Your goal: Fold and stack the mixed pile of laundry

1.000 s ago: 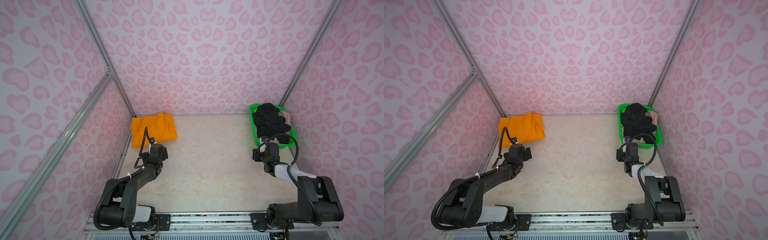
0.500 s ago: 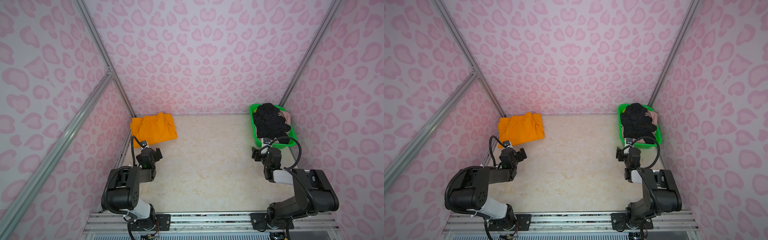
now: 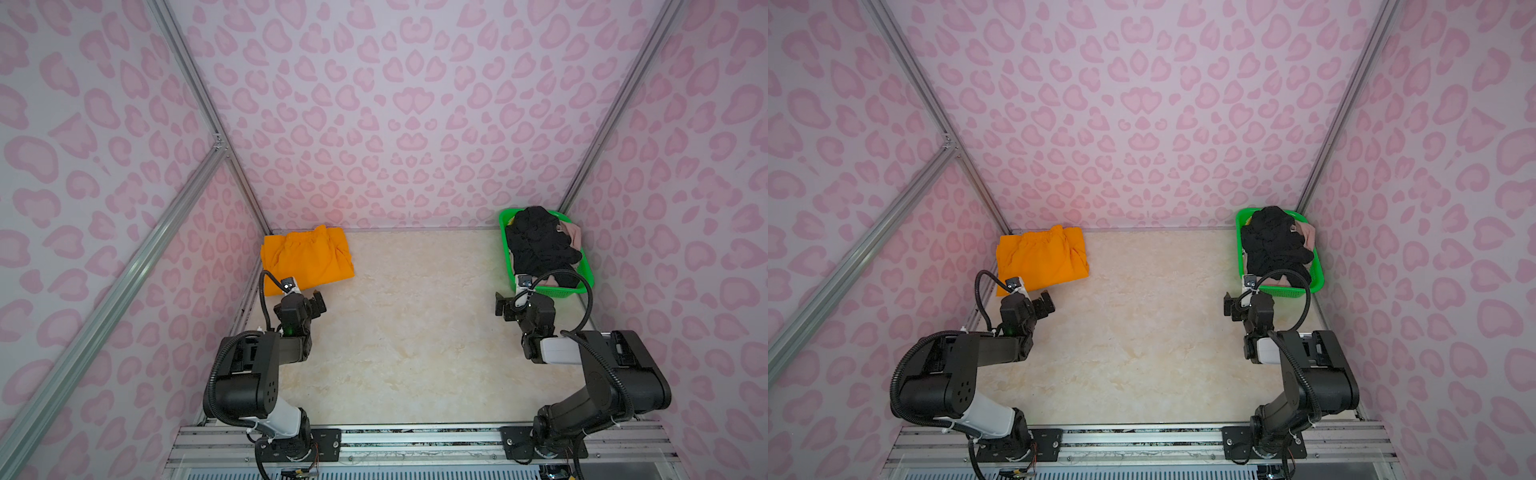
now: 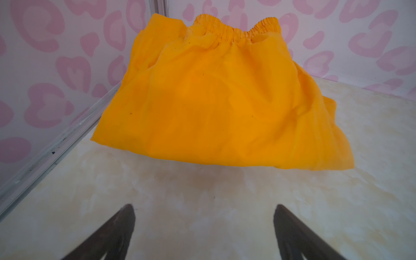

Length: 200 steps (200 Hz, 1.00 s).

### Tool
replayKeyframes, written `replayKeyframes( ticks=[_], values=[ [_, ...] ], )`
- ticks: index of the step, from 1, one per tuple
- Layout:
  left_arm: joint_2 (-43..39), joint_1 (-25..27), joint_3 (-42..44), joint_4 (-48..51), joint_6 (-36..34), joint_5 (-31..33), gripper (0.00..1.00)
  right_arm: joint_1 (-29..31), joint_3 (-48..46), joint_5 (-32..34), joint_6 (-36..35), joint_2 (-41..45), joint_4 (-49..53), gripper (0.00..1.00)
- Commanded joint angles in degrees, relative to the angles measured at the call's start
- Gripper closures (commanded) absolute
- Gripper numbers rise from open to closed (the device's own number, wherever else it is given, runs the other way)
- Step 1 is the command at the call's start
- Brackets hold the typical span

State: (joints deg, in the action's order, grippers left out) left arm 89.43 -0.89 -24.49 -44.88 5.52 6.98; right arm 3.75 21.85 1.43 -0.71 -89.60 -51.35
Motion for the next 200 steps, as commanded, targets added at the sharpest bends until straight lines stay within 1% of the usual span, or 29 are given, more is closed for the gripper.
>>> replayKeyframes(
  ticks=[1, 138, 143, 157, 163, 170, 177, 188, 197, 200],
  values=[
    [-0.04, 0.01, 0.01, -2.68, -0.07, 0.06, 0.02, 0.14, 0.57, -0.7, -1.17, -0.29, -0.48, 0.0],
    [0.02, 0.11, -0.06, -2.67, -0.19, 0.36, 0.02, 0.38, 0.57, -0.55, -1.27, -0.22, -0.54, 0.0],
    [-0.04, 0.29, -0.03, -2.71, 0.21, 1.68, 0.02, 0.38, 0.52, -0.54, -1.35, -0.25, -0.55, 0.0],
    [-0.51, 0.86, 1.99, -5.76, 2.99, 9.71, 0.02, 0.38, 0.56, -0.55, -1.26, -0.15, -0.57, 0.0],
    [-0.49, 0.88, 2.6, -7.14, 3.13, 10.5, 0.02, 0.38, 0.56, -0.55, -1.25, -0.3, -0.68, 0.0],
    [-0.45, 1.03, 2.33, -6.55, 2.88, 10.74, 0.02, 0.38, 0.57, -0.56, -1.33, -0.18, -0.61, 0.0],
    [-0.2, 1.13, 1.36, -5.52, 1.98, 8.97, 0.02, 0.38, 0.52, -0.55, -1.28, -0.31, -0.63, 0.0],
    [0.14, 0.91, -1.04, -0.96, -1.88, -1.67, 0.02, 0.32, 0.55, -0.6, -1.32, -0.29, -0.7, 0.0],
    [-0.34, -0.25, 0.15, -2.68, -1.75, -4.92, 0.02, 0.38, 0.55, -0.55, -1.39, -0.22, -0.66, 0.0],
    [-0.25, -0.79, 0.45, -3.39, -2.03, -7.74, 0.02, 0.38, 0.56, -0.59, -1.35, -0.22, -0.61, 0.0]
  ],
)
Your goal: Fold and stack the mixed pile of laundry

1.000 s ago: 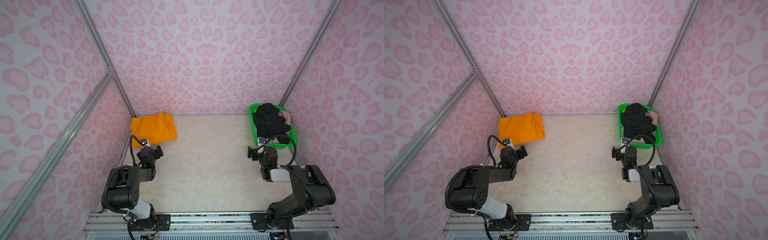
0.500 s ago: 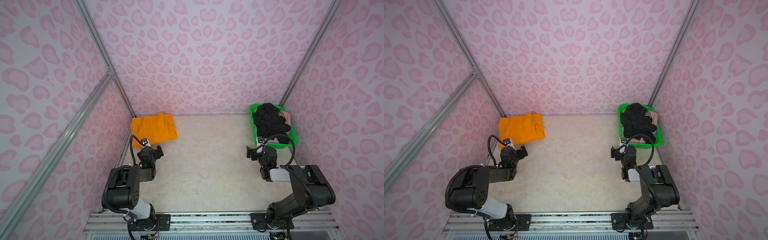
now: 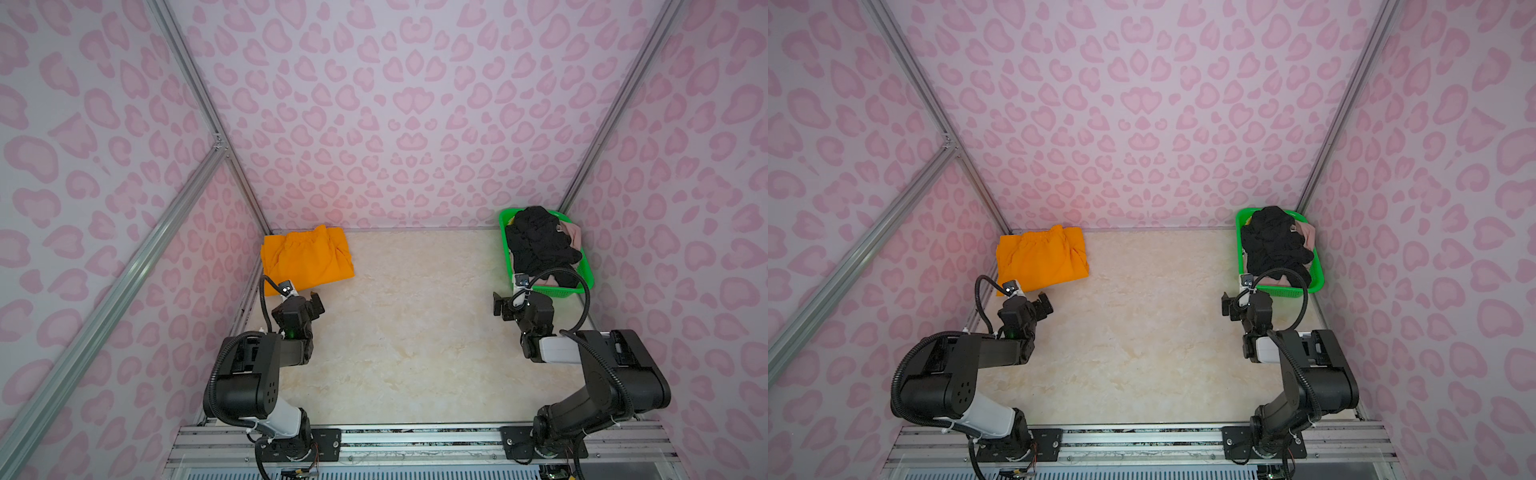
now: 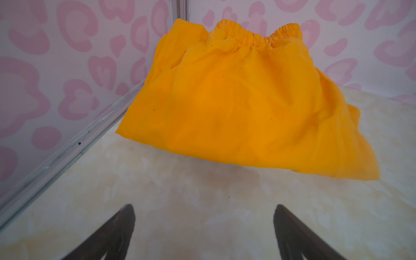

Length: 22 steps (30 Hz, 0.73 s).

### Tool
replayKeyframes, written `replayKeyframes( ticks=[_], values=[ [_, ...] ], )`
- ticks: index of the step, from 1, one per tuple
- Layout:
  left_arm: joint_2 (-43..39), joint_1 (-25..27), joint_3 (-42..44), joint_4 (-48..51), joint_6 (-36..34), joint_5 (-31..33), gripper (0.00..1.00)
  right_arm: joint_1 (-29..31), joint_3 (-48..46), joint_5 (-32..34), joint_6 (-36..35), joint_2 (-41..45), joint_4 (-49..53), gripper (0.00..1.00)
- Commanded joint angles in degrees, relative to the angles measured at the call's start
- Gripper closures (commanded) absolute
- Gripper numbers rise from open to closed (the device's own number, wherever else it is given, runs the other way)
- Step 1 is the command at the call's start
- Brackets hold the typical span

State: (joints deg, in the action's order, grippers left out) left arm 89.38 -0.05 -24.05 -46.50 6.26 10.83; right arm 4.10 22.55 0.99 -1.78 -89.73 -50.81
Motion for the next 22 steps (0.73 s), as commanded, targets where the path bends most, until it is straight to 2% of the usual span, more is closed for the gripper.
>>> replayKeyframes(
  ticks=[1, 2, 4, 6, 22],
  values=[
    [-0.14, -1.75, 0.04, -1.94, -2.89, -12.52, 0.02, 0.03, -0.18, -0.13, -0.26, -0.09, -1.16, 0.0],
    [0.11, -2.04, -0.09, -2.1, -3.06, -14.41, 0.02, 0.03, -0.14, -0.14, -0.24, -0.16, -1.17, 0.0],
    [-0.14, -1.88, -0.71, -0.44, -0.28, -6.66, 0.02, 0.04, -0.13, -0.03, -0.33, -0.05, -1.14, 0.0],
    [-0.02, -1.15, -0.63, -0.63, -0.92, -4.96, 0.02, 0.03, -0.19, -0.03, -0.24, -0.07, -1.19, 0.0],
    [0.12, -0.03, -0.71, -0.85, -1.57, -3.03, 0.02, 0.04, -0.15, -0.03, -0.24, -0.03, -1.14, 0.0]
  ],
)
